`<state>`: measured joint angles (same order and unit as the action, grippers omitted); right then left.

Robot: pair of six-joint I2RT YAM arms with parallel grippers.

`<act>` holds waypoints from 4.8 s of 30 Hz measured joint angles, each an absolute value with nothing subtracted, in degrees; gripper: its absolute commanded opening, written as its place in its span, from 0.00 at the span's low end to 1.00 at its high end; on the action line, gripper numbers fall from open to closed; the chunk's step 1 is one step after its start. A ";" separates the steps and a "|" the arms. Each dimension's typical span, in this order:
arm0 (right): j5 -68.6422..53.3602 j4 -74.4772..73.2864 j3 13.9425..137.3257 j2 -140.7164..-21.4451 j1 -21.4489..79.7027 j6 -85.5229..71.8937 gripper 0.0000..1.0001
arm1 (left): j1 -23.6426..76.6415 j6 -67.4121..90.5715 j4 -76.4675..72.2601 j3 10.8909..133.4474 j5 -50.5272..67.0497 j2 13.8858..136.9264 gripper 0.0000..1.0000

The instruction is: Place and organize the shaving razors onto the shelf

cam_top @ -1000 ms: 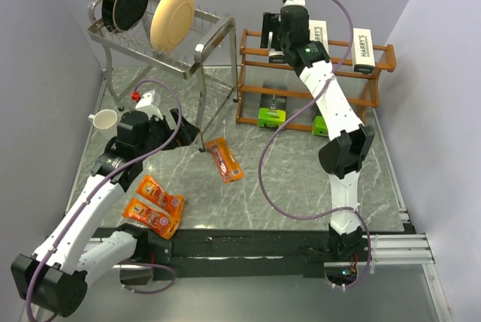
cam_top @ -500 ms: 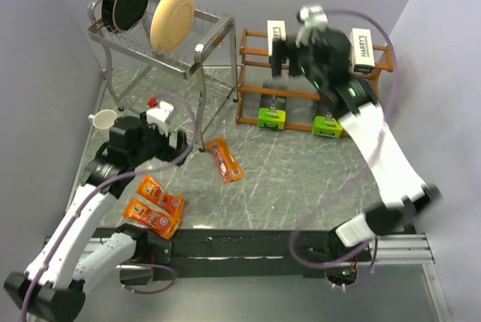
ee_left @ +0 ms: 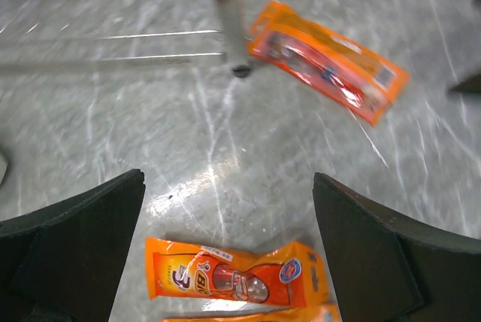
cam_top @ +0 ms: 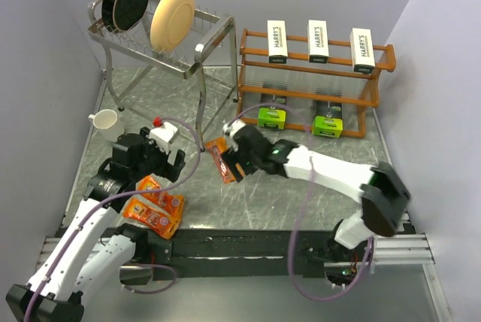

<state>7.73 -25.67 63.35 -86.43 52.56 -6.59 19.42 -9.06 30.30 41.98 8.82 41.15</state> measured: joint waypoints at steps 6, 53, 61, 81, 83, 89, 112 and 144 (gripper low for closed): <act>10.63 -23.73 65.17 -95.90 56.42 -10.28 0.89 | 15.42 -1.41 27.99 42.30 2.85 40.95 1.00; -7.94 -18.70 55.92 -81.28 41.71 -13.02 0.69 | 12.27 6.85 23.18 46.17 22.22 44.80 1.00; 2.20 -15.16 62.74 -95.33 51.20 -12.53 0.75 | 16.67 9.65 23.49 44.91 16.12 47.92 0.99; 6.00 -14.79 67.81 -108.71 50.59 -14.79 0.11 | 10.20 10.02 25.12 44.91 13.65 42.48 0.99; 6.07 -14.11 67.33 -108.51 50.59 -15.09 0.00 | 10.20 10.13 25.08 44.91 13.65 42.46 0.99; 6.46 -15.68 62.83 -101.62 50.30 -13.41 0.00 | 10.20 10.37 24.38 44.88 13.72 42.48 0.99; 27.92 -34.72 60.90 -69.93 15.77 -10.41 0.00 | 12.84 14.48 13.43 46.76 16.21 51.99 0.99; 29.10 -22.44 75.85 -88.88 8.05 1.23 0.03 | 12.84 16.97 12.21 46.72 16.67 49.95 0.99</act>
